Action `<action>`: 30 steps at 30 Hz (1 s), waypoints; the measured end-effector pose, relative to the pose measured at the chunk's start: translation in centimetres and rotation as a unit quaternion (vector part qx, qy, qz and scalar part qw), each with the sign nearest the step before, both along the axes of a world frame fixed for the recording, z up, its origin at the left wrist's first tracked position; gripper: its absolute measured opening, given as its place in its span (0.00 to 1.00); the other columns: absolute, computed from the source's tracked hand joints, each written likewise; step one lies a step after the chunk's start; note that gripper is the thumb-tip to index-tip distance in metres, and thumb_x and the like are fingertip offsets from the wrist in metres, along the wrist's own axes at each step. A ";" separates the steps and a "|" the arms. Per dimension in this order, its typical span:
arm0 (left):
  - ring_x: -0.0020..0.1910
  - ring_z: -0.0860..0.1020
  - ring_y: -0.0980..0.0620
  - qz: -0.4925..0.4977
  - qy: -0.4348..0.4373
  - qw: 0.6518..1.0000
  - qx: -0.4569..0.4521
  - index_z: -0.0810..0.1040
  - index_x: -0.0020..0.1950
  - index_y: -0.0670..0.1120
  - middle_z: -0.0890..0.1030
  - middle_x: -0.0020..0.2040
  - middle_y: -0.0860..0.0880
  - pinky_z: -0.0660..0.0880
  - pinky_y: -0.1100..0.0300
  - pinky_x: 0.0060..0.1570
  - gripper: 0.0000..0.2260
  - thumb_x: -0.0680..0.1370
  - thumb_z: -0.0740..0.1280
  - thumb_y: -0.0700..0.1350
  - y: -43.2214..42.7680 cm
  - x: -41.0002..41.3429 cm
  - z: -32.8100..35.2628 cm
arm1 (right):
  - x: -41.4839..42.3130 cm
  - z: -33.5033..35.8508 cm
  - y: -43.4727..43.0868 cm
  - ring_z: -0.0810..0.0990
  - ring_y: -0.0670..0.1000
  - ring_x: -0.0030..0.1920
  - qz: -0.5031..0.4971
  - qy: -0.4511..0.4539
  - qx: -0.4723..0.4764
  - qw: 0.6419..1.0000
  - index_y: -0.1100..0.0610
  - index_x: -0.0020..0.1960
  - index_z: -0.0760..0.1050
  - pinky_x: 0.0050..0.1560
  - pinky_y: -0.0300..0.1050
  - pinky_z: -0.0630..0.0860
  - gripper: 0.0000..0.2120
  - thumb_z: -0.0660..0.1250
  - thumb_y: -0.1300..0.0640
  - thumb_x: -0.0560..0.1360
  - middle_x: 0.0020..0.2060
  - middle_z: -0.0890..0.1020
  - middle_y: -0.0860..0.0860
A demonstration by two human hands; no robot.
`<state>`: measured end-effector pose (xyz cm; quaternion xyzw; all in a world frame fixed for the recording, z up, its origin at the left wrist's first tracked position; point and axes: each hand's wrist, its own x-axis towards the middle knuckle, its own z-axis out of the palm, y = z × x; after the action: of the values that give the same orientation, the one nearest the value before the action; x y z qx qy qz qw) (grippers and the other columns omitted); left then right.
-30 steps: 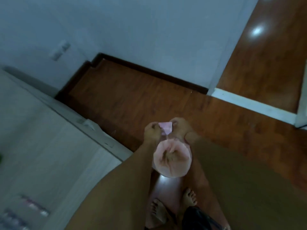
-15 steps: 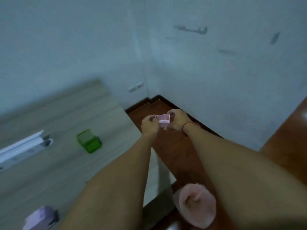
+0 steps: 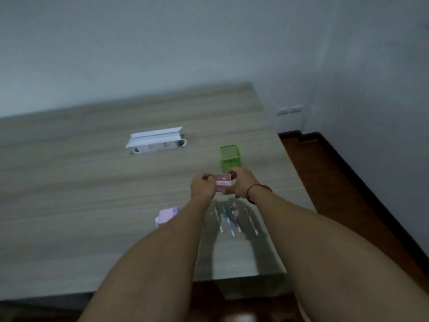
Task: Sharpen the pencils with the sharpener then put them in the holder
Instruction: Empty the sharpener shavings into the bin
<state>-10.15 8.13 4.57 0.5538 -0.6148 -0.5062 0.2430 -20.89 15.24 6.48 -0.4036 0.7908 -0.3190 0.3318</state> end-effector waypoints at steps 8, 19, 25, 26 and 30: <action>0.61 0.76 0.42 0.049 -0.090 0.992 -0.067 0.78 0.60 0.38 0.79 0.60 0.39 0.70 0.56 0.63 0.13 0.78 0.61 0.39 -1.4 8.8 -2.0 | 6.2 -3.8 -2.3 0.80 0.57 0.55 0.024 0.035 0.051 0.998 0.58 0.57 0.77 0.54 0.44 0.76 0.25 0.79 0.58 0.62 0.56 0.81 0.57; 0.63 0.74 0.41 -0.028 -0.210 0.977 -0.036 0.75 0.64 0.42 0.77 0.63 0.40 0.70 0.54 0.63 0.23 0.78 0.59 0.58 -4.3 13.7 -8.2 | 11.1 -10.2 -3.8 0.79 0.57 0.57 0.036 0.041 0.110 0.992 0.58 0.59 0.74 0.56 0.45 0.75 0.25 0.77 0.60 0.64 0.58 0.80 0.57; 0.54 0.77 0.39 -0.068 -0.202 0.975 -0.056 0.78 0.52 0.40 0.81 0.52 0.40 0.72 0.52 0.55 0.27 0.75 0.54 0.62 -4.6 14.8 -8.2 | 12.2 -11.0 -4.6 0.80 0.57 0.56 0.044 0.053 0.119 0.990 0.57 0.58 0.76 0.55 0.43 0.76 0.25 0.78 0.60 0.63 0.57 0.80 0.58; 0.54 0.77 0.39 -0.075 -0.204 0.974 -0.060 0.78 0.52 0.40 0.81 0.52 0.40 0.72 0.52 0.56 0.28 0.74 0.52 0.63 -4.7 14.8 -8.1 | 12.3 -11.0 -4.8 0.80 0.57 0.56 0.047 0.055 0.120 0.990 0.57 0.58 0.76 0.55 0.43 0.76 0.25 0.78 0.60 0.62 0.57 0.81 0.58; 0.58 0.75 0.38 -0.128 -0.221 0.963 -0.087 0.77 0.57 0.37 0.78 0.57 0.38 0.70 0.51 0.59 0.17 0.80 0.58 0.50 -4.5 14.7 -7.5 | 13.0 -10.7 -5.5 0.80 0.58 0.56 0.062 0.055 0.109 0.991 0.56 0.59 0.77 0.58 0.46 0.76 0.27 0.79 0.60 0.61 0.57 0.81 0.57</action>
<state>4.54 3.65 -2.93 0.5451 -0.7608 -0.3428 0.0812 -7.84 9.76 -4.19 -0.4307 0.8109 -0.1874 0.3490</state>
